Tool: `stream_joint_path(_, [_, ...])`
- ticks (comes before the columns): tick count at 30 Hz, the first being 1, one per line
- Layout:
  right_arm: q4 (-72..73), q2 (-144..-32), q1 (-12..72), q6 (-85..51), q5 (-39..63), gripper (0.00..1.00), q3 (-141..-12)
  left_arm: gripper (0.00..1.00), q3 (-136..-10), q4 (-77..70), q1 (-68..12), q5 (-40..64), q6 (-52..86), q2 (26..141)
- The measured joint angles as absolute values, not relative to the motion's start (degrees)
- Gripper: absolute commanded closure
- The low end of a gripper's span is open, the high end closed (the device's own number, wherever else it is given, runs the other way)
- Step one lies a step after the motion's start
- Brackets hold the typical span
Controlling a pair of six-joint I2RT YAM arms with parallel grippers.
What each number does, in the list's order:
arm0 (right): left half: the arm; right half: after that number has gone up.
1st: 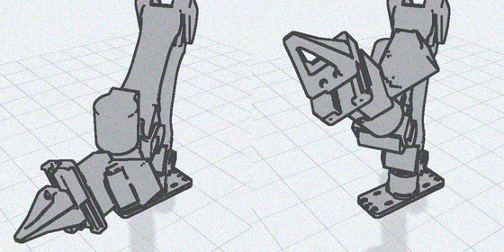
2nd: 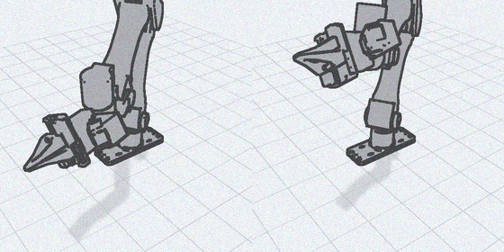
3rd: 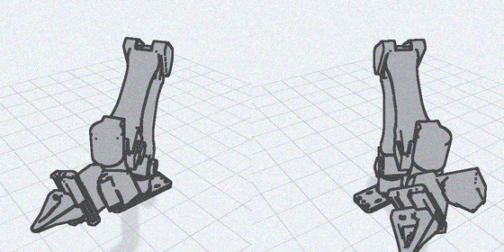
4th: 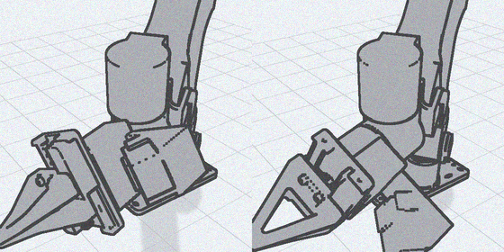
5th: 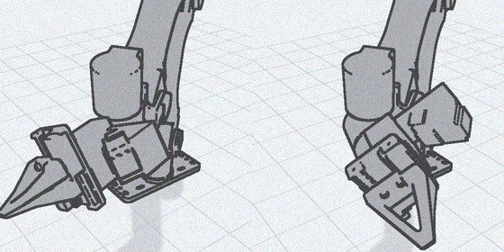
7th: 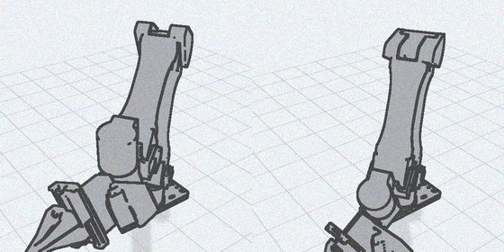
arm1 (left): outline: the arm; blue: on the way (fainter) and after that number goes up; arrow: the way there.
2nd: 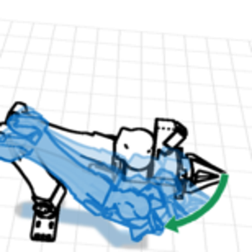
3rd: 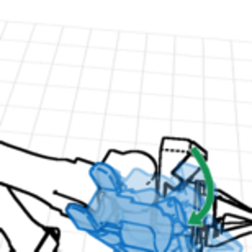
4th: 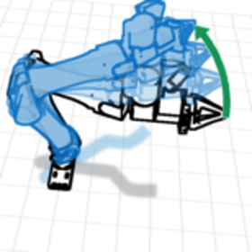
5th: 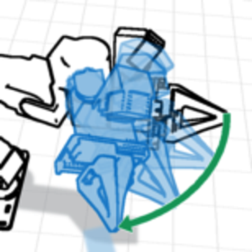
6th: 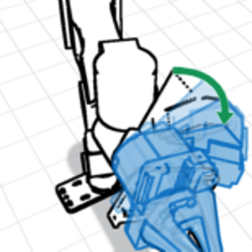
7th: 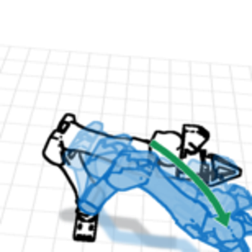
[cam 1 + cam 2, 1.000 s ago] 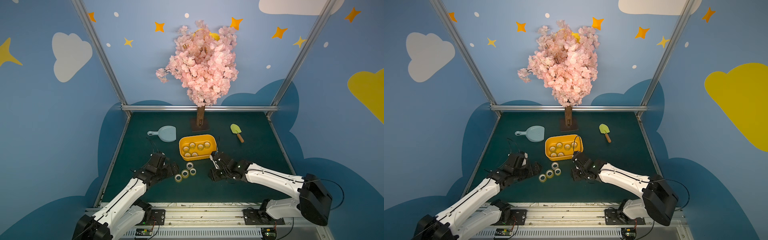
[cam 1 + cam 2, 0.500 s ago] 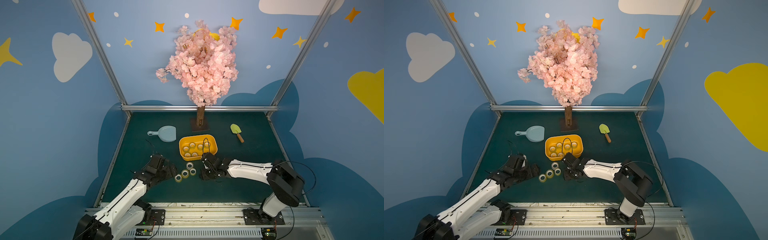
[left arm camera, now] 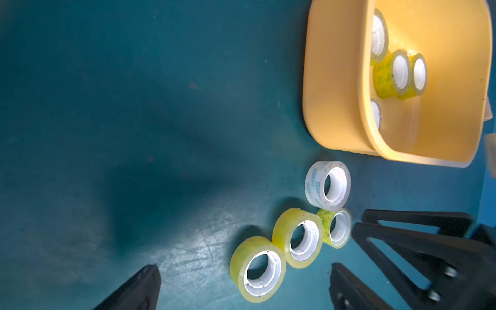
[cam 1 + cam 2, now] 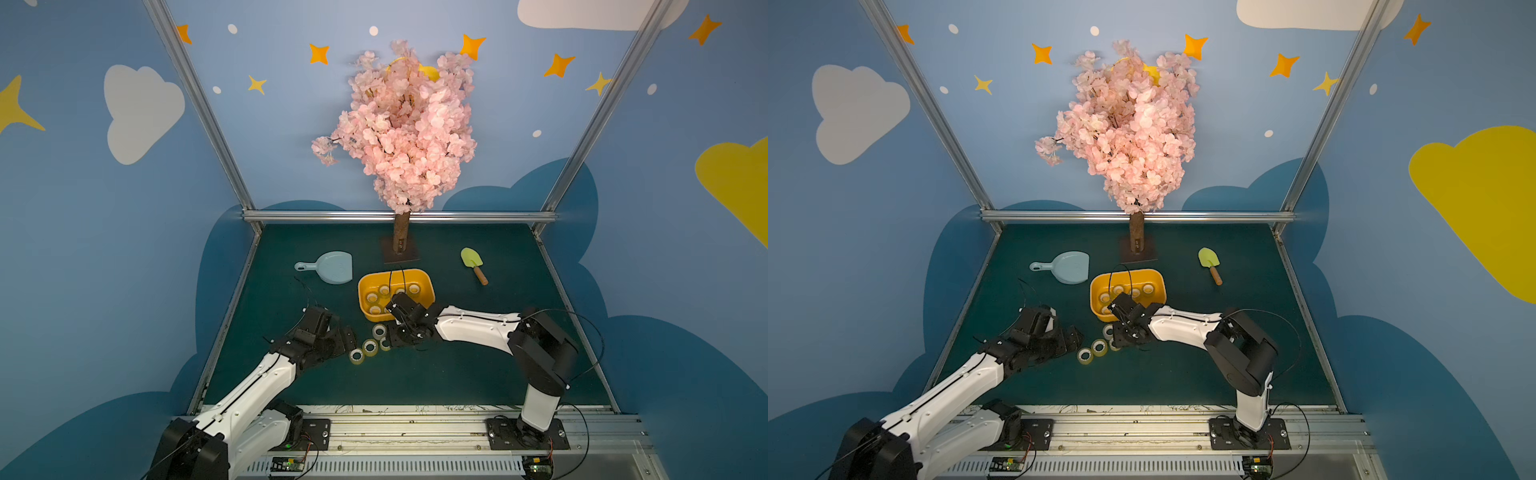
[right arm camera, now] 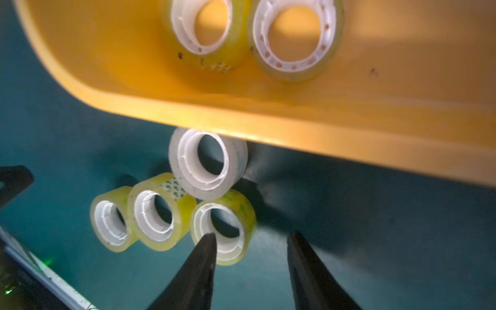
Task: Put the transparent tape into the storage box
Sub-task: Pick up the tape at the center of the board.
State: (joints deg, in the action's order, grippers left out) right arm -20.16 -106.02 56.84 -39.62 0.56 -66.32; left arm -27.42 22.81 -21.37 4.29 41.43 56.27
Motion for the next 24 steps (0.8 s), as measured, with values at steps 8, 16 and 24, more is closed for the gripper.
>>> stream_joint_path(8, [-22.79,-108.40,57.17,-40.05,-0.54,0.54,-68.42,0.00,-27.42,23.09,-21.23,4.32,41.12,55.24])
stream_joint_path(16, [-30.98,-106.72,57.41,-40.62,-6.50,0.56,-68.18,0.00,-27.42,23.09,-21.10,4.47,40.69,55.29])
stream_joint_path(24, [-39.11,-101.91,56.88,-41.34,-10.41,0.56,-63.02,0.00,-27.42,23.07,-21.10,4.95,40.71,55.51])
